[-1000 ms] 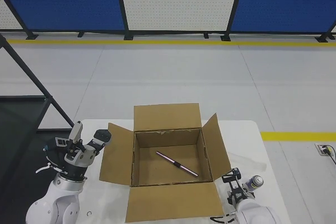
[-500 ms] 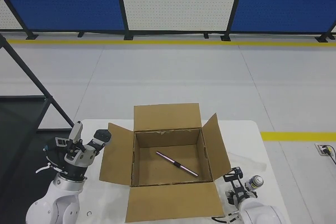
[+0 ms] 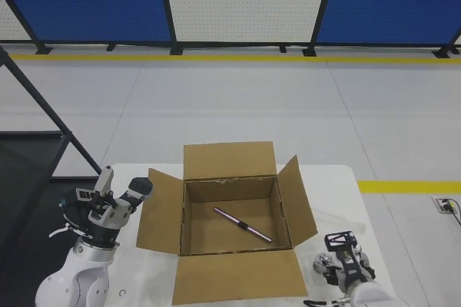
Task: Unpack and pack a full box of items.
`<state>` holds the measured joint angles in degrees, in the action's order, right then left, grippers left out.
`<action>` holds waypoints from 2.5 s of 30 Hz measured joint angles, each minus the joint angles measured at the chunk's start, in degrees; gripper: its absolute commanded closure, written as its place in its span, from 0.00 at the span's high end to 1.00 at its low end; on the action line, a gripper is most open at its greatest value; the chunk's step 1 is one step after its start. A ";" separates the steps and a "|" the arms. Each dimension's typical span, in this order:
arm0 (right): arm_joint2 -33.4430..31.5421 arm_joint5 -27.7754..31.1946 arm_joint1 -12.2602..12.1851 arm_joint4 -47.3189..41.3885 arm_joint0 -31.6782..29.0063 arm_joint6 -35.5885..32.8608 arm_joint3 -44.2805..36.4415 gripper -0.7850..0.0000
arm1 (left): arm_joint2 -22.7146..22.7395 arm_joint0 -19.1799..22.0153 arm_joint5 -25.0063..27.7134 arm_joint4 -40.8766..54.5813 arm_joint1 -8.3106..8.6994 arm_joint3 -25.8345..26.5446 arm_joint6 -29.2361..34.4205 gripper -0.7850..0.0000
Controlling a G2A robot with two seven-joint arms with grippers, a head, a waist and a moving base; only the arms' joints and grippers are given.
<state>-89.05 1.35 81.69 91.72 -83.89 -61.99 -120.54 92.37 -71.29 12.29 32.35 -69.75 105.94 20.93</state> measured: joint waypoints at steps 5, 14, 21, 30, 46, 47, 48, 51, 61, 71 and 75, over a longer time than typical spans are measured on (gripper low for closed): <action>-6.00 0.29 -0.16 -8.69 -6.76 5.41 -8.65 1.00 | 0.00 0.00 0.00 0.00 0.00 0.00 0.00 1.00; -12.23 9.07 -0.58 -23.79 -12.09 22.98 -14.08 1.00 | 0.00 0.00 0.00 0.00 0.00 0.00 0.00 1.00; -11.38 14.68 -1.07 -25.55 -11.51 25.03 -14.10 1.00 | 0.00 0.00 0.00 0.00 0.00 0.00 0.00 1.00; -11.39 14.57 -1.06 -25.58 -11.52 25.06 -14.10 1.00 | 0.00 0.00 0.00 0.00 0.00 0.00 0.00 1.00; 8.04 20.06 -2.03 -19.91 9.58 15.96 -14.10 1.00 | 6.57 2.43 -6.39 -2.16 1.05 2.16 2.66 1.00; 9.93 19.50 -1.98 -19.30 11.26 13.89 -14.10 1.00 | 6.99 2.28 -6.62 -2.21 1.13 2.21 3.12 1.00; 11.68 18.75 -1.91 -18.87 12.89 11.86 -14.10 1.00 | 7.37 2.08 -6.78 -2.26 1.20 2.25 3.56 1.00; 16.63 16.30 -1.60 -18.07 18.16 6.53 -13.06 1.00 | 8.50 1.09 -7.25 -2.12 1.42 2.48 5.24 1.00; 28.05 10.25 0.12 -17.08 35.26 -2.08 2.92 1.00 | 10.88 -2.31 -7.94 4.62 1.70 2.76 10.77 1.00; 28.60 8.91 0.30 -16.67 36.63 -2.63 4.77 1.00 | 10.86 -2.27 -7.93 4.51 1.70 2.75 10.69 1.00; 28.60 8.91 0.30 -16.67 36.63 -2.63 4.77 1.00 | 10.86 -2.27 -7.93 4.51 1.70 2.75 10.69 1.00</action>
<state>-60.45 10.26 81.99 75.05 -47.27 -64.62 -115.77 103.23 -73.56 4.35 36.87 -68.06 108.69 31.62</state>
